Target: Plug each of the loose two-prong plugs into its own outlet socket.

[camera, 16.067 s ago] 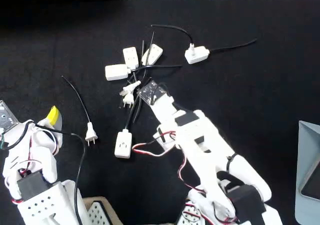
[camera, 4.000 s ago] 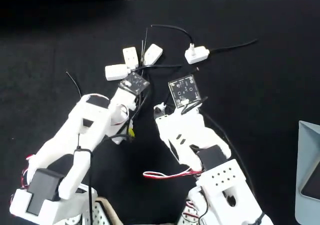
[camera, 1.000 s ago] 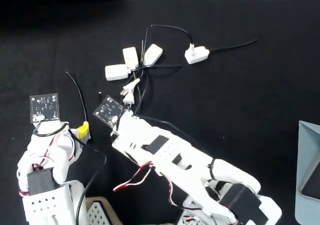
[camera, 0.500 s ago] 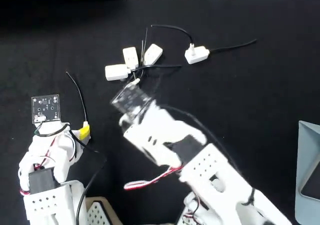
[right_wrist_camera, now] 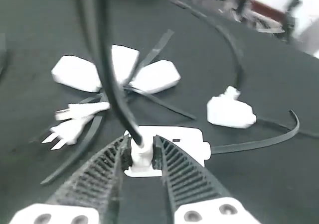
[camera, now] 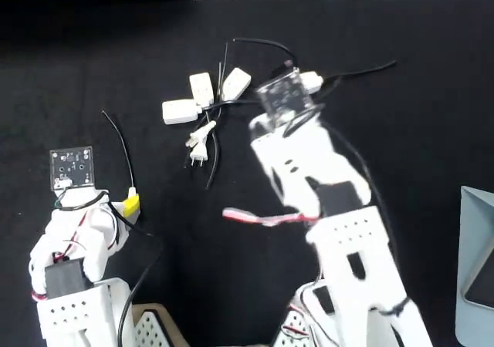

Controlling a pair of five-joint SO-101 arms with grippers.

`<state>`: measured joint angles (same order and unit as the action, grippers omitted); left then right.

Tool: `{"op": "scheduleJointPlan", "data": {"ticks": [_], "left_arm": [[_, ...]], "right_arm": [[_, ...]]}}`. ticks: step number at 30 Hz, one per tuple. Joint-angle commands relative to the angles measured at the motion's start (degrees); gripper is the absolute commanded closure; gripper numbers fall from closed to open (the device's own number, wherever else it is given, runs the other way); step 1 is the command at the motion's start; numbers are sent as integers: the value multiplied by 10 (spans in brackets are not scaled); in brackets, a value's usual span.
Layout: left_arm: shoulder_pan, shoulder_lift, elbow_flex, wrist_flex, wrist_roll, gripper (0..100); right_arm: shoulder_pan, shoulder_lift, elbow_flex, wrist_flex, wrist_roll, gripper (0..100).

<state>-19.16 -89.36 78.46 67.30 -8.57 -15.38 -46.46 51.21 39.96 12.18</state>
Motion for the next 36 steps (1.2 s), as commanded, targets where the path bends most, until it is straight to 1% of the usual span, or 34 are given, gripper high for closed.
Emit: {"op": "scheduleJointPlan", "data": {"ticks": [1, 7, 11, 17, 21, 23, 25, 29, 32, 36], "left_arm": [[-7, -4, -3, -9, 4, 694], [-7, -4, -2, -9, 4, 694], [-7, -4, 6, -10, 4, 694], [-7, -4, 15, -20, 4, 694], [-7, -4, 16, -20, 4, 694], [-7, -4, 16, -20, 4, 694], [-7, -4, 16, -20, 4, 694], [-7, -4, 17, -20, 4, 694], [-7, -4, 17, -20, 4, 694], [-7, -4, 18, -20, 4, 694]], "right_arm": [[70, 93, -36, -78, 3, 985], [125, 274, -115, -141, 2, 985], [141, 375, -188, -147, 1, 985], [163, 496, -291, -137, -52, 981], [157, 524, -341, -74, -64, 891], [146, 519, -371, -25, -98, 860], [134, 506, -401, 39, -127, 860], [78, 478, -442, 134, -196, 858], [14, 472, -446, 162, -249, 858], [-57, 497, -451, 158, -353, 858]]}}
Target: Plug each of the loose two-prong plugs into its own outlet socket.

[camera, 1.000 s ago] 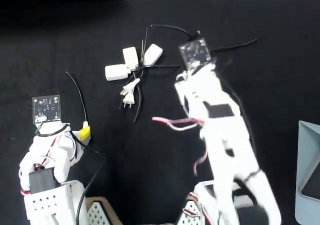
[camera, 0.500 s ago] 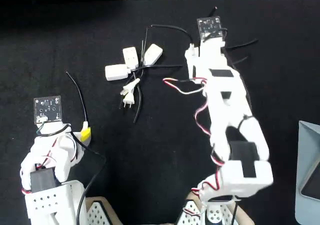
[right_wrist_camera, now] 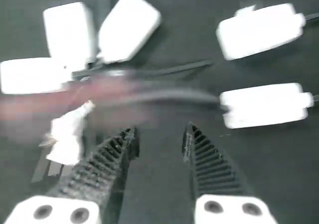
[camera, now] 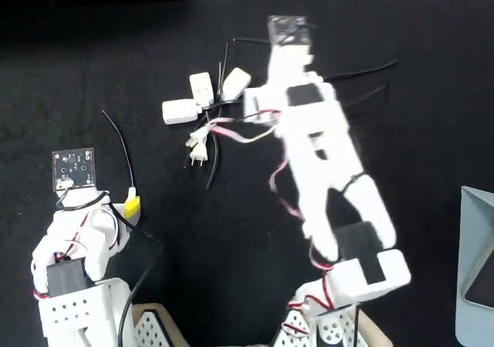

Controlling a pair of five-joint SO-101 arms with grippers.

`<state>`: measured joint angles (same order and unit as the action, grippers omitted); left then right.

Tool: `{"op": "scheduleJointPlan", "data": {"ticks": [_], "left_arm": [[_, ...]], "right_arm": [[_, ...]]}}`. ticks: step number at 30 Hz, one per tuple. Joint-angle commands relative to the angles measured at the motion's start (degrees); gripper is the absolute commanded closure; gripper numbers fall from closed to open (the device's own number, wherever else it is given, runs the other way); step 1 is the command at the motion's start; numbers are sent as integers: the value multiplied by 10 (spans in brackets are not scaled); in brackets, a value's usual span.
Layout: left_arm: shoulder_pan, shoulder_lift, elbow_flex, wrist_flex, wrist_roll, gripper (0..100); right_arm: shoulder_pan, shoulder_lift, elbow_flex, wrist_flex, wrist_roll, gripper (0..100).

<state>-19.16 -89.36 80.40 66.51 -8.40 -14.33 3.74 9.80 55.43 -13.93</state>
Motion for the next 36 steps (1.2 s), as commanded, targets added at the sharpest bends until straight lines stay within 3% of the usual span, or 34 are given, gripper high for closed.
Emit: {"op": "scheduleJointPlan", "data": {"ticks": [1, 12, 25, 36], "left_arm": [[-7, -4, 0, -12, 3, 694], [-7, -4, 0, -12, 1, 694], [-7, -4, 0, -12, 0, 694], [-7, -4, 0, -12, -1, 694]], "right_arm": [[-83, 6, -36, -5, -113, 858], [-144, 95, -36, -100, -264, 861], [-172, 167, -36, -184, -281, 861], [-171, 174, -36, -188, -313, 861]]}}
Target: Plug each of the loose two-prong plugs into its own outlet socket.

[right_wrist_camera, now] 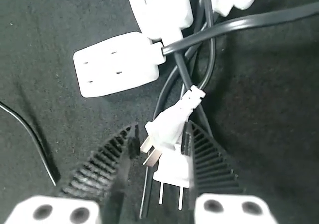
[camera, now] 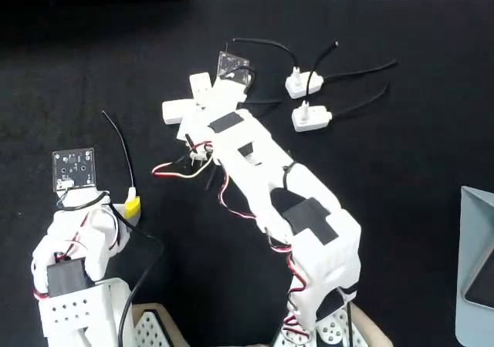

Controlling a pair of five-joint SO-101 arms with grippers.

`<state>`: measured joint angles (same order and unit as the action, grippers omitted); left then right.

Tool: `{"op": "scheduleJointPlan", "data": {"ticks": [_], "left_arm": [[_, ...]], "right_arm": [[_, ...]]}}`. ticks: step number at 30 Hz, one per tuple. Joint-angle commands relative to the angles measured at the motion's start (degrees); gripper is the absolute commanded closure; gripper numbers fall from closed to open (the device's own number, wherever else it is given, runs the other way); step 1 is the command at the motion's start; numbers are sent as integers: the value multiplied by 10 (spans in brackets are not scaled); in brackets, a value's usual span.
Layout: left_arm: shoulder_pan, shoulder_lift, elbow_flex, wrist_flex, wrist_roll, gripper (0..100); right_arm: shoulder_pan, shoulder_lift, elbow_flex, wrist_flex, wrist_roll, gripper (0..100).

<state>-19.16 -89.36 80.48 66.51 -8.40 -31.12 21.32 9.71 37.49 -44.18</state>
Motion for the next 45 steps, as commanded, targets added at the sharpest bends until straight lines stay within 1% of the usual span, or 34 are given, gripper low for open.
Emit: {"op": "scheduleJointPlan", "data": {"ticks": [1, 8, 15, 17, 20, 26, 30, 32, 39, 42, 45], "left_arm": [[-7, -4, -1, -12, -1, 694], [-7, -4, -1, -12, -1, 694], [-7, -4, -1, -12, -1, 694], [-7, -4, 0, -12, -1, 694], [-7, -4, 0, -12, -1, 694], [-7, -4, 0, -12, -1, 694], [-7, -4, 0, -12, -1, 694], [-7, -4, 0, -12, -1, 694], [-7, -4, 0, -12, -1, 694], [-7, -4, 0, -12, -1, 694], [-7, -4, 0, -12, -1, 694]], "right_arm": [[-4, -2, -36, -9, -11, 861], [-3, 0, -36, -9, -11, 861], [6, 59, -76, -4, -11, 863], [9, 60, -82, 2, -11, 898], [10, 56, -88, 4, -9, 985], [10, 29, -72, 4, -8, 986], [7, -36, -51, 55, -3, 986], [7, -79, -36, 91, 27, 986], [10, -215, 50, 218, 200, 986], [10, -250, 85, 271, 277, 986], [17, -254, 124, 295, 338, 985]]}}
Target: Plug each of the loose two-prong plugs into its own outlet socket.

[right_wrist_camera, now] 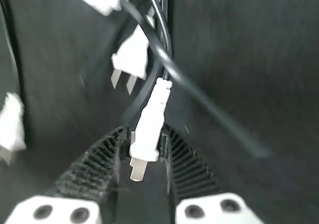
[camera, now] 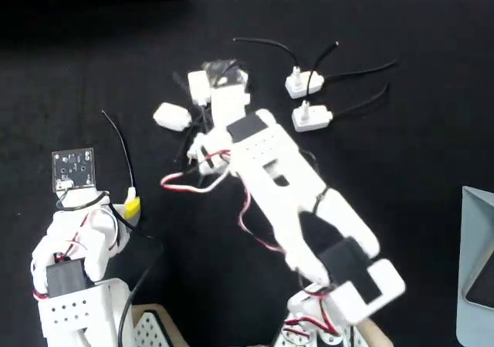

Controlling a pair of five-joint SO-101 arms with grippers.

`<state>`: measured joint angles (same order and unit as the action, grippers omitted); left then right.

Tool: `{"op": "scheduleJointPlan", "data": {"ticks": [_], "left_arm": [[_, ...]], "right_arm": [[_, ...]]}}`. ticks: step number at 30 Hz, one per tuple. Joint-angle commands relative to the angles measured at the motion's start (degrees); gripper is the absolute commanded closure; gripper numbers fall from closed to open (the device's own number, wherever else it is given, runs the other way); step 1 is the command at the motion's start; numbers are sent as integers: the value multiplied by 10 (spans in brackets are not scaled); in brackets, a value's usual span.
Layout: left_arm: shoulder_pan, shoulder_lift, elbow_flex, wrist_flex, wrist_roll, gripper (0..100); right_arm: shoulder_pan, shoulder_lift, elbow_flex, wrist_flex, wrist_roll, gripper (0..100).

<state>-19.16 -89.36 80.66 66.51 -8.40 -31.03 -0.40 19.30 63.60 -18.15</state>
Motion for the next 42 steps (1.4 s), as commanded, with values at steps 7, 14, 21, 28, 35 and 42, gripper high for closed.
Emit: {"op": "scheduleJointPlan", "data": {"ticks": [7, 14, 21, 28, 35, 42], "left_arm": [[-7, -4, -2, -12, -1, 694], [-7, -4, -2, -12, -1, 694], [-7, -4, -2, -12, -1, 694], [-7, -4, -2, -12, -1, 694], [-7, -4, -2, -12, -1, 694], [-7, -4, -2, -12, -1, 694]], "right_arm": [[25, 32, 57, 39, 127, 966], [24, 79, 54, 40, 127, 894], [25, 80, 44, 40, 124, 899], [37, 84, 15, 36, 81, 899], [37, 84, 11, 38, 51, 899], [36, 84, 12, 34, 29, 899]]}}
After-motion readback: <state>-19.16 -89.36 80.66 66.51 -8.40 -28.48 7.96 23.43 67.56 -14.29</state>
